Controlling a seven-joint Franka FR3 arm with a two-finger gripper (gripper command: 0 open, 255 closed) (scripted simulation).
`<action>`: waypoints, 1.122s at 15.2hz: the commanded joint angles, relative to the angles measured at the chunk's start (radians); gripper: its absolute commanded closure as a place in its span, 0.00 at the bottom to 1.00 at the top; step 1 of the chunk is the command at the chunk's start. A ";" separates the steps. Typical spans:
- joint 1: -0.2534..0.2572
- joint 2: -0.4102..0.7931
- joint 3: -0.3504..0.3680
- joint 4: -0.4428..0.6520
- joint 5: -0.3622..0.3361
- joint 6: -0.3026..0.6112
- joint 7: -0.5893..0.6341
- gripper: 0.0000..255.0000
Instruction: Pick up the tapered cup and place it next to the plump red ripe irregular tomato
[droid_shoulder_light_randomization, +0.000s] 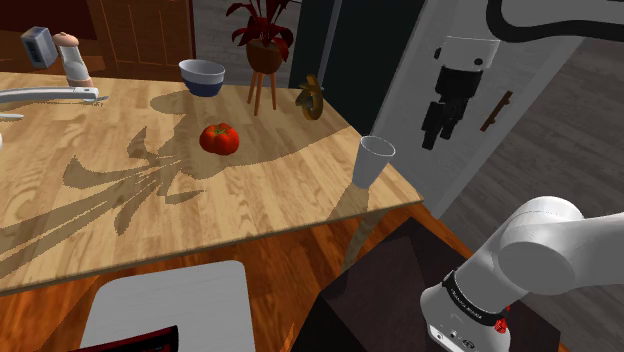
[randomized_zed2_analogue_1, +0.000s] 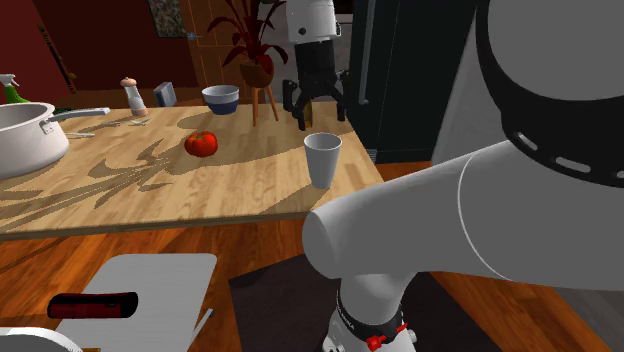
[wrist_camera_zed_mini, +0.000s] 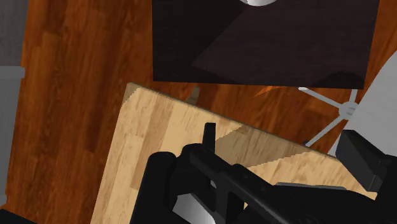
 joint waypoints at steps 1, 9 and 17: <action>0.000 0.000 0.000 0.000 0.000 0.000 0.000 0.00; -0.021 0.244 0.019 0.000 -0.038 0.292 0.064 0.00; -0.048 0.530 0.033 0.096 -0.100 0.528 0.144 0.00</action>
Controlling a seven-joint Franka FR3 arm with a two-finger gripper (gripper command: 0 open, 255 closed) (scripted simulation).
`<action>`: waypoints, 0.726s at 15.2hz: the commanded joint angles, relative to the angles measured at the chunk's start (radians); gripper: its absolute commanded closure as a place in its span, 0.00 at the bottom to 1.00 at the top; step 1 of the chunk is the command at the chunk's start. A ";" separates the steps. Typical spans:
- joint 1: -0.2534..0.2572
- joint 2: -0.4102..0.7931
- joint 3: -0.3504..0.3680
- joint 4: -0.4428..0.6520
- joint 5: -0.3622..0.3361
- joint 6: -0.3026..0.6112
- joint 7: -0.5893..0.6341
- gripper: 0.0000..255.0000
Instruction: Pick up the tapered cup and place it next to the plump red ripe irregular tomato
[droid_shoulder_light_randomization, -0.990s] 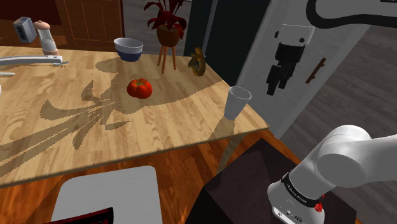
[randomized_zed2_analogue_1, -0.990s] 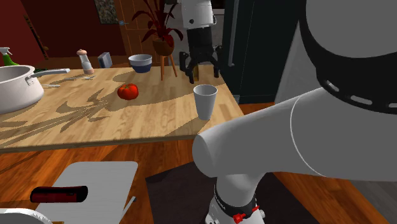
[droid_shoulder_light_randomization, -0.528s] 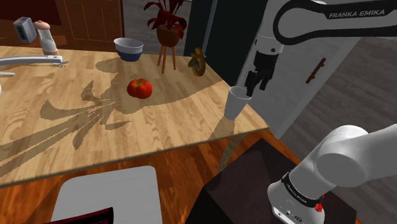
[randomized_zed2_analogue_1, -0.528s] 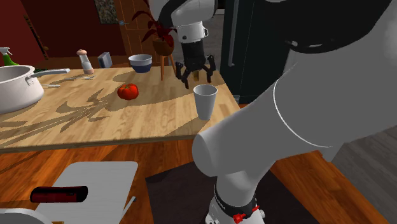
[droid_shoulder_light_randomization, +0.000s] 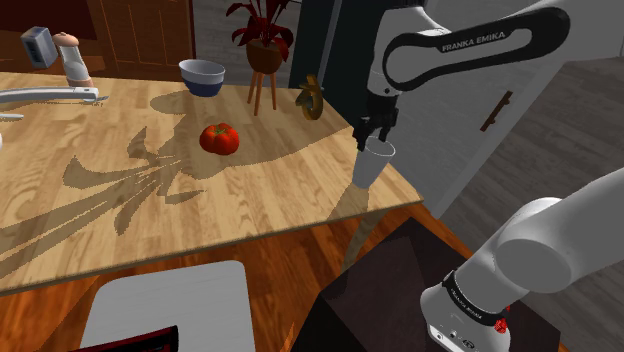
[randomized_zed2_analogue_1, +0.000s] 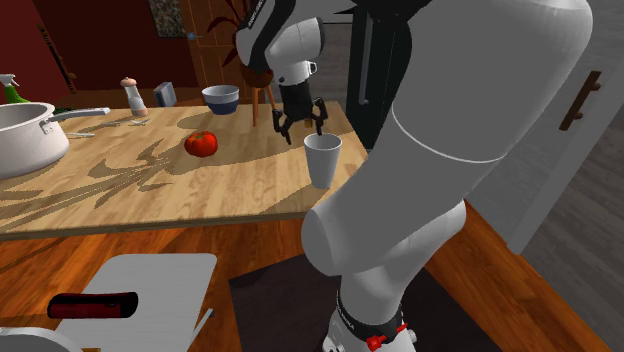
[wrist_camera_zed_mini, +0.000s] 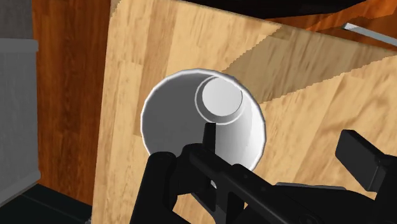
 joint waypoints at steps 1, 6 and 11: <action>-0.006 0.054 0.000 0.027 -0.014 0.037 0.013 0.00; -0.012 0.077 -0.006 -0.020 -0.024 0.108 0.017 0.00; -0.015 0.092 -0.009 -0.042 -0.029 0.145 0.020 0.00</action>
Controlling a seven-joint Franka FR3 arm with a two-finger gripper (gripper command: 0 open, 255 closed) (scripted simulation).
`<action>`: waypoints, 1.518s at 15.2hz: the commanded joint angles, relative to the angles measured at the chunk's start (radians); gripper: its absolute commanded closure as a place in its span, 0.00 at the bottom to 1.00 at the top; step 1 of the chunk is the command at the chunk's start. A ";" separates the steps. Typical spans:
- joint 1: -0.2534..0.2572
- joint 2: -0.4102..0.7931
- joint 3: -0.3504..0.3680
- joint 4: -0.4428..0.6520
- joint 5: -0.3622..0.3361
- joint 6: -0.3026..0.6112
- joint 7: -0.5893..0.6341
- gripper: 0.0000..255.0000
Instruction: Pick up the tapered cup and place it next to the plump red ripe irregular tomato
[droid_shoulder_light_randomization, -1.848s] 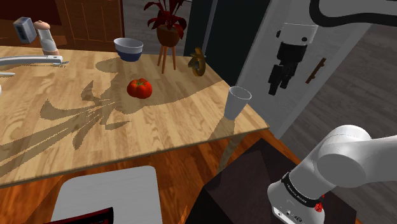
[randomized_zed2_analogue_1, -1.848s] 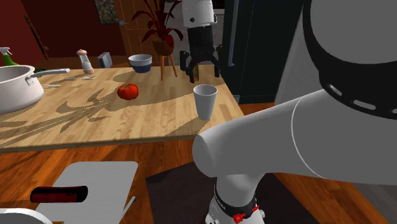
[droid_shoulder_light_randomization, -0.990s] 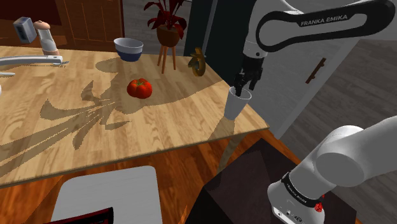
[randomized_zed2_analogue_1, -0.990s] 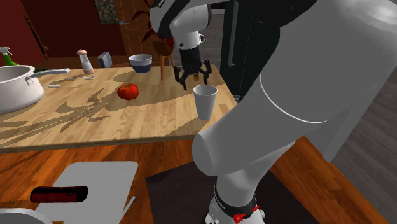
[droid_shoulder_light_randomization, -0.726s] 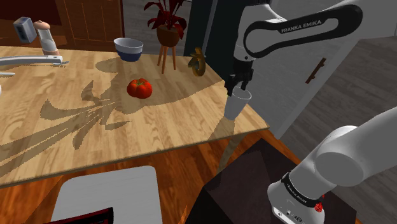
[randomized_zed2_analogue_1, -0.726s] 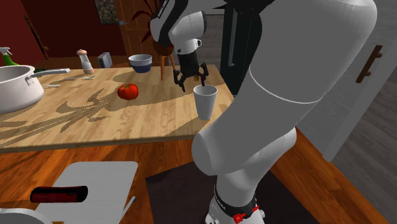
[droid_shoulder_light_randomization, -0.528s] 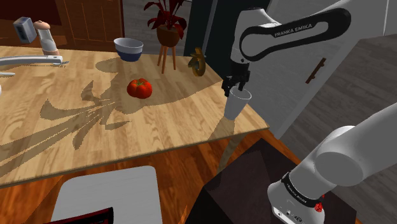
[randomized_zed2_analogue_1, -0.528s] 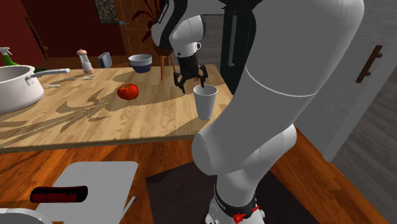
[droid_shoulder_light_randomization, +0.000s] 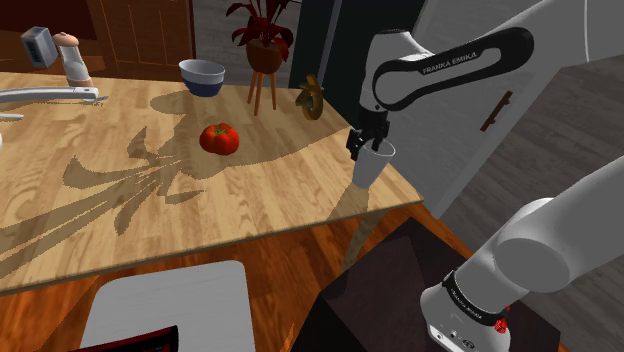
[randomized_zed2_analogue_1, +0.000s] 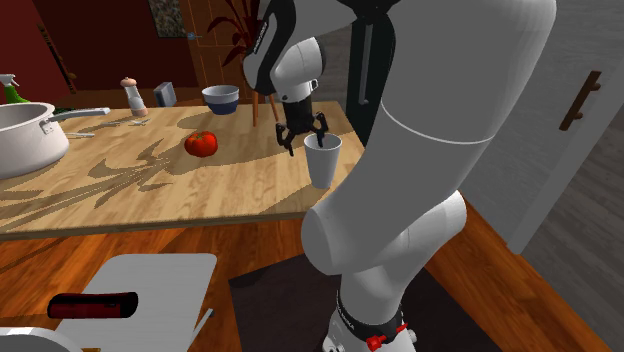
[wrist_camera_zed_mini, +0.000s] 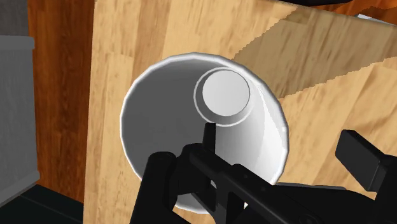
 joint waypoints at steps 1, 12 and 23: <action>0.000 0.000 -0.001 -0.003 -0.001 0.004 0.000 0.00; 0.000 0.000 -0.001 -0.003 -0.001 0.004 0.000 1.00; 0.003 -0.051 0.000 0.060 0.012 -0.109 -0.020 1.00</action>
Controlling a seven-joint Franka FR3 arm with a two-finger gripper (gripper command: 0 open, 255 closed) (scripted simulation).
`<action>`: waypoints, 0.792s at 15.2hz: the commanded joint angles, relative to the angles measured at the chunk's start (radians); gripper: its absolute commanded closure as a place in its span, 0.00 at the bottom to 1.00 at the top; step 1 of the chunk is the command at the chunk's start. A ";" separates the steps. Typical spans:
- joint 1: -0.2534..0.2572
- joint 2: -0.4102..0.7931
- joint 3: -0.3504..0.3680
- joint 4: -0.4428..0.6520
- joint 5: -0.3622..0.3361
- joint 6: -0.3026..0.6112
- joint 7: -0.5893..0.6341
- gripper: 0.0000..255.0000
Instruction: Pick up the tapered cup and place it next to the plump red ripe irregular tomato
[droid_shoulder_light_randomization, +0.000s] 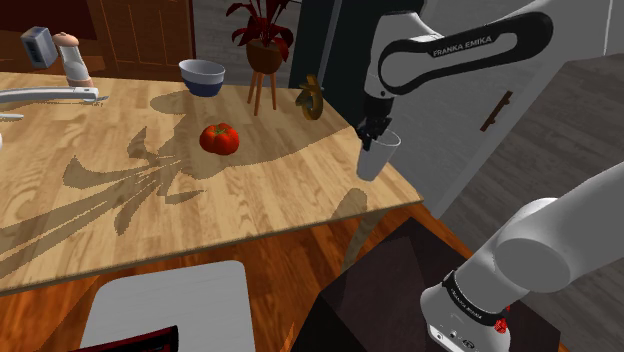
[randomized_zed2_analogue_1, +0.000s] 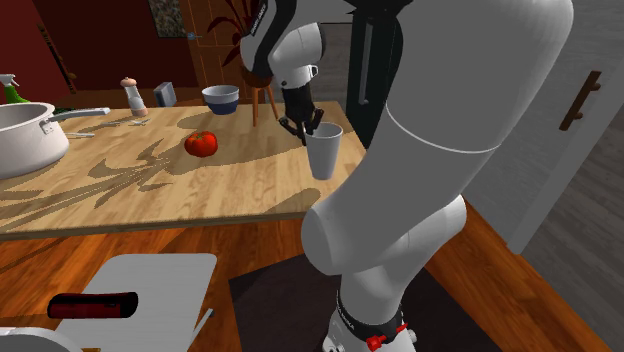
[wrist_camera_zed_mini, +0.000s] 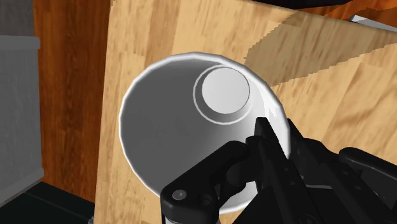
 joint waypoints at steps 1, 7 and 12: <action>0.000 -0.010 0.000 0.017 0.002 -0.027 -0.005 1.00; 0.002 -0.037 0.001 0.074 0.009 -0.109 -0.018 1.00; 0.003 -0.052 0.002 0.127 0.013 -0.177 -0.028 1.00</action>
